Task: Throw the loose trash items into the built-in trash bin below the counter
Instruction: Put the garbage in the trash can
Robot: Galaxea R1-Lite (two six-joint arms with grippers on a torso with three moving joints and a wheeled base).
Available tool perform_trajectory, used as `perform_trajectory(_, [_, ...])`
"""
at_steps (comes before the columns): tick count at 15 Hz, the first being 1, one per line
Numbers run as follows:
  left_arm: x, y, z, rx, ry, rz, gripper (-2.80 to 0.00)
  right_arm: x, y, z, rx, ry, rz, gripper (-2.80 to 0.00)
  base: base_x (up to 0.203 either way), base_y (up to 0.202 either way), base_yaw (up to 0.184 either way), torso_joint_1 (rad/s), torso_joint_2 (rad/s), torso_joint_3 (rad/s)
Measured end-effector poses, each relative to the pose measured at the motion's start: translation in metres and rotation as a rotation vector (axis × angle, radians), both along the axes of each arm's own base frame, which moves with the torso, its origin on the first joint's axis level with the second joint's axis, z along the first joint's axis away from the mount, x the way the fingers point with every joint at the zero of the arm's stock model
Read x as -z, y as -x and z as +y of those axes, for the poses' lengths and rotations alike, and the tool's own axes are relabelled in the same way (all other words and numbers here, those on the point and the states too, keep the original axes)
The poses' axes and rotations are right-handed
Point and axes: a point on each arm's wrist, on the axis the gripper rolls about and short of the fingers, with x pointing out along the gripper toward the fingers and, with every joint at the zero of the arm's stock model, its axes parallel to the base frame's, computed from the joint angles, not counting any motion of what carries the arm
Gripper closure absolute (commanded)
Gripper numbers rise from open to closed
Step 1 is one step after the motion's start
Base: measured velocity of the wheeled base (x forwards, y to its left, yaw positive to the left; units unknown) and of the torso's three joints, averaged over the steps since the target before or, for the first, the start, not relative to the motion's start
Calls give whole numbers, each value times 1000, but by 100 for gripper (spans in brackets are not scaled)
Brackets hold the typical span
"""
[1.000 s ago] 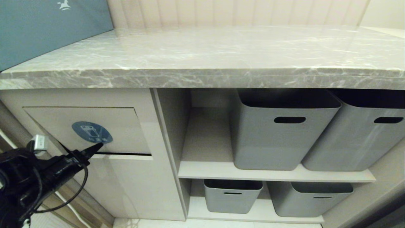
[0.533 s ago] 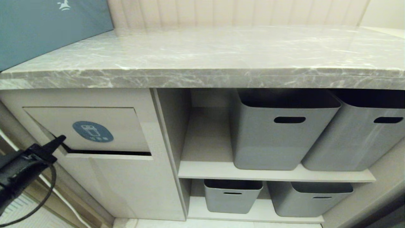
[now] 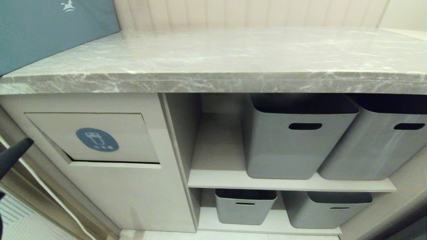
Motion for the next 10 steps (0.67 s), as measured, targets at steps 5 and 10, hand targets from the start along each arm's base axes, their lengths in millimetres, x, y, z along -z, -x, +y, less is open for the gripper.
perform_trajectory(5, [20, 51, -15, 9, -88, 121, 0, 0, 0, 0, 0, 0, 0, 0, 0, 0, 0, 0, 0, 0])
perform_trajectory(10, [80, 92, -20, -146, -227, 276, 0, 0, 0, 0, 0, -3, -1, 0, 0, 0, 0, 0, 0, 0])
